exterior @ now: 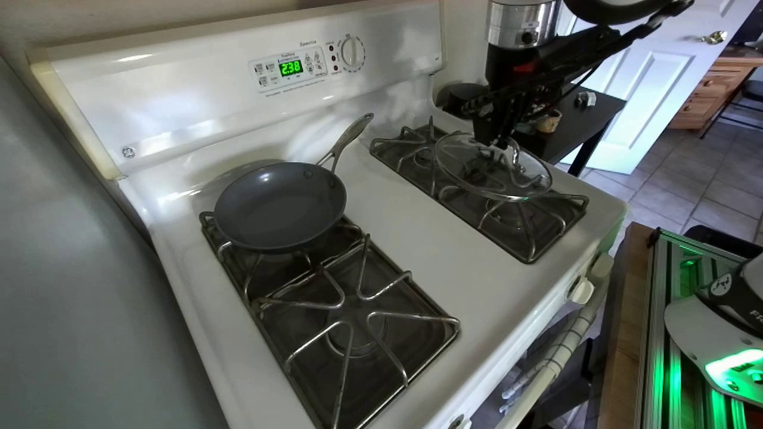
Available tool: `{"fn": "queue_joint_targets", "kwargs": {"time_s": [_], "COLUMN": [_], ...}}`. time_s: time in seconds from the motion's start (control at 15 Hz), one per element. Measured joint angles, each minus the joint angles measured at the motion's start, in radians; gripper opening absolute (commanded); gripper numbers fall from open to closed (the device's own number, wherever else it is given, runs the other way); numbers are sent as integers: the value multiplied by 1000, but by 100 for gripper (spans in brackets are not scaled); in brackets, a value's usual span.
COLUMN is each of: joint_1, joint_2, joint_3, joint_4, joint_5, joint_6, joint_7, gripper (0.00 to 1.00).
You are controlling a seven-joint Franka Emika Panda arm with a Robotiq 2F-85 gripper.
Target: Put the lid on the pan
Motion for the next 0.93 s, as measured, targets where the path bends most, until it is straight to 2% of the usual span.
{"fn": "queue_joint_targets", "kwargs": {"time_s": [0.33, 0.93], "joint_1": [38, 43], "joint_2": [6, 24], "joint_3": [27, 29], "joint_4": [142, 164], "joint_5": [1, 0], "joint_6": [-150, -164], "joint_7": [9, 13], "gripper": [0, 0]}}
